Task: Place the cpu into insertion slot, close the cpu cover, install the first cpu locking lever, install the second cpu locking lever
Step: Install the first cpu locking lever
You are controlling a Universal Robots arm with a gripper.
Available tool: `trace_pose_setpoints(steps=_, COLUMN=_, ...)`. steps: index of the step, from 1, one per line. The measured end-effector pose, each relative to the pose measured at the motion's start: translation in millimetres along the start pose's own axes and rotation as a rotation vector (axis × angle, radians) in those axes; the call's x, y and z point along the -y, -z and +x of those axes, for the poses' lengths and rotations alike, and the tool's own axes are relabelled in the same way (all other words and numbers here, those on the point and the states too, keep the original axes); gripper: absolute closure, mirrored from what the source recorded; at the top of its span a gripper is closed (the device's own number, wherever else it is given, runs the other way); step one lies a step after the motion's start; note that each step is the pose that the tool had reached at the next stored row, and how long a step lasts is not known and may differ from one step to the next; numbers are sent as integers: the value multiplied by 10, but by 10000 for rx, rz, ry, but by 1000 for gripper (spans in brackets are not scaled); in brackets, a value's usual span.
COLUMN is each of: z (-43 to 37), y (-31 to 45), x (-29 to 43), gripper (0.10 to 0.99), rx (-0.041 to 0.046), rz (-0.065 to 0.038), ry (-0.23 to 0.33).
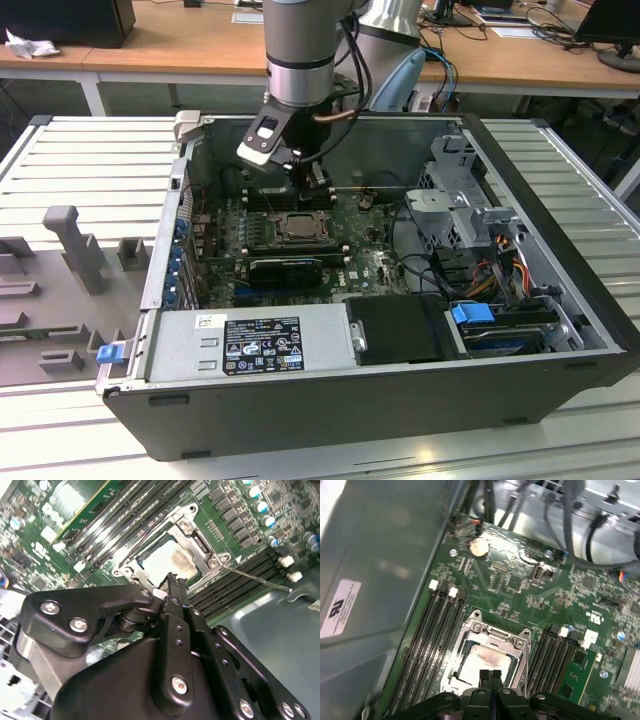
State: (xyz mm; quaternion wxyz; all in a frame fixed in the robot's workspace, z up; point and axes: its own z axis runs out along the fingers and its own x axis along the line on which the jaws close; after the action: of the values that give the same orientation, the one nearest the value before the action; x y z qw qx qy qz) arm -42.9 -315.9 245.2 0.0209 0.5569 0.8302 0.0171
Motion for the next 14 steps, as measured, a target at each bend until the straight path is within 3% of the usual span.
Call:
trace_pose_setpoints(steps=1, z=0, y=0, x=0, gripper=980, rx=-23, rz=-5, ry=449)
trace_pose_setpoints(steps=2, z=-1, y=0, x=0, gripper=980, rx=-108, rz=-31, ry=564)
trace_pose_setpoints(steps=3, z=-5, y=2, x=2, gripper=980, rx=-303, rz=-115, ry=563)
trace_pose_setpoints(steps=4, z=-9, y=6, x=3, gripper=980, rx=-362, rz=-141, ry=559)
trace_pose_setpoints(steps=8, z=-16, y=16, x=5, gripper=980, rx=-404, rz=-158, ry=612)
trace_pose_setpoints(steps=14, z=-13, y=11, x=15, gripper=980, rx=-461, rz=-154, ry=1598)
